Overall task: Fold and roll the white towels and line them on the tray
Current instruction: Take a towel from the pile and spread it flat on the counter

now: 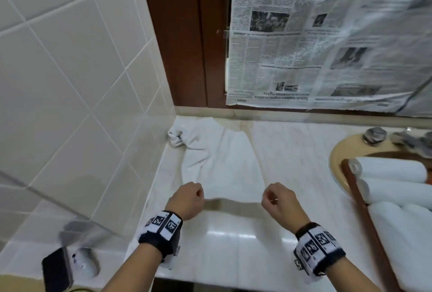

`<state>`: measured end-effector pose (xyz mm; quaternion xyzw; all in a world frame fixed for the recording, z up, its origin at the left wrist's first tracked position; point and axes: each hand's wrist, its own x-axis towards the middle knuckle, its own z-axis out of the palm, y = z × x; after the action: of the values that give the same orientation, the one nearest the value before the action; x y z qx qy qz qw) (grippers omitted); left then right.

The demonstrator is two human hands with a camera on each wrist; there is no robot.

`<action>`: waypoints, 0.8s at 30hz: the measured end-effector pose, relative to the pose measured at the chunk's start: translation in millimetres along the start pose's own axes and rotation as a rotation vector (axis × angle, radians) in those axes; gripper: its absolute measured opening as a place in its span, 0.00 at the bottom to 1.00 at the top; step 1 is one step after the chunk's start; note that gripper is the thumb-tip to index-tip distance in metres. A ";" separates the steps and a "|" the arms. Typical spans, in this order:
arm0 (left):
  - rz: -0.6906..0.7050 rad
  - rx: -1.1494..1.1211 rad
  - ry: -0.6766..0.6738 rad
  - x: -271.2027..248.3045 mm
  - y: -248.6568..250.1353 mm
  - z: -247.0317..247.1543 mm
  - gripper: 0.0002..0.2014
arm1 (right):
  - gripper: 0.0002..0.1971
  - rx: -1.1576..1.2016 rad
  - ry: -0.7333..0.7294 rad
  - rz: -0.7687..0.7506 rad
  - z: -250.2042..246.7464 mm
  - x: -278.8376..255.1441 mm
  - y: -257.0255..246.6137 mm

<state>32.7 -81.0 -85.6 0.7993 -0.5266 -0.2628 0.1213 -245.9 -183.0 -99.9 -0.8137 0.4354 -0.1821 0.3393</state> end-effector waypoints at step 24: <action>0.174 -0.070 -0.107 -28.8 76.3 116.0 0.25 | 0.13 -0.030 -0.190 0.037 30.0 -40.9 39.7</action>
<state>-99.0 -77.0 -137.9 0.7308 -0.5901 -0.3118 0.1431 -274.0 -152.6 -149.2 -0.8242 0.4189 -0.0911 0.3702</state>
